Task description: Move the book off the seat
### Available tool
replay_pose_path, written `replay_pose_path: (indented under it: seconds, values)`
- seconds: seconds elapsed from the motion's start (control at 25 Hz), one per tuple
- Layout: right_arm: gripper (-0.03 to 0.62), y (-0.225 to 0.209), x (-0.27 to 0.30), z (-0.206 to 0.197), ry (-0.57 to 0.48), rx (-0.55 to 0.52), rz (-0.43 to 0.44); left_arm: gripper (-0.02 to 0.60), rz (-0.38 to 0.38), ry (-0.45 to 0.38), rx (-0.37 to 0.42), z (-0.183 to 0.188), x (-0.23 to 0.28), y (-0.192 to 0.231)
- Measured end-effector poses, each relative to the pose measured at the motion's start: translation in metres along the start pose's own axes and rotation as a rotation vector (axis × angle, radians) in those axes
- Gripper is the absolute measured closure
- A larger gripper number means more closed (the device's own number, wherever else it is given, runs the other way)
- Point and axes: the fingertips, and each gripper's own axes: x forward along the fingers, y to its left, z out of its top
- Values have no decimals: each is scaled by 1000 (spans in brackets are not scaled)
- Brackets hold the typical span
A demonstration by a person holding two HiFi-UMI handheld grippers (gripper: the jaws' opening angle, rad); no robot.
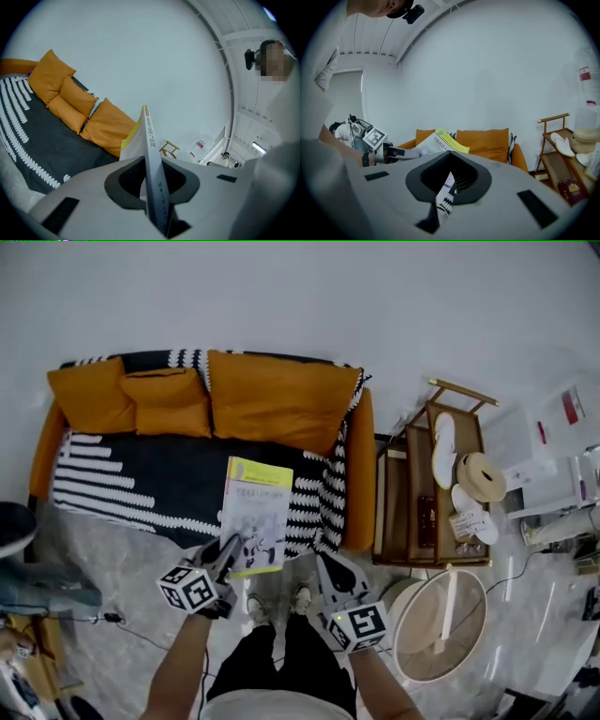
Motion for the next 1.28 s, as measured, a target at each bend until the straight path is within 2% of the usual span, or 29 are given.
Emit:
replay_pose_path:
  seconds: [0.28, 0.48, 0.8, 1.12, 1.28]
  values:
    - [572, 8, -12, 35, -61, -38, -20, 503, -37, -73, 53, 50, -32, -35]
    - [572, 17, -37, 48, -83, -39, -37, 503, -26, -107, 54, 58, -69, -54]
    - [572, 23, -69, 71, -135, -67, -59, 503, -4, -187, 114, 75, -125, -81]
    - [572, 36, -73, 70, -156, -70, -68, 503, -29, -253, 167, 77, -162, -95]
    - [572, 48, -66, 68, -154, -73, -62, 503, -61, -254, 144, 72, -170, -95]
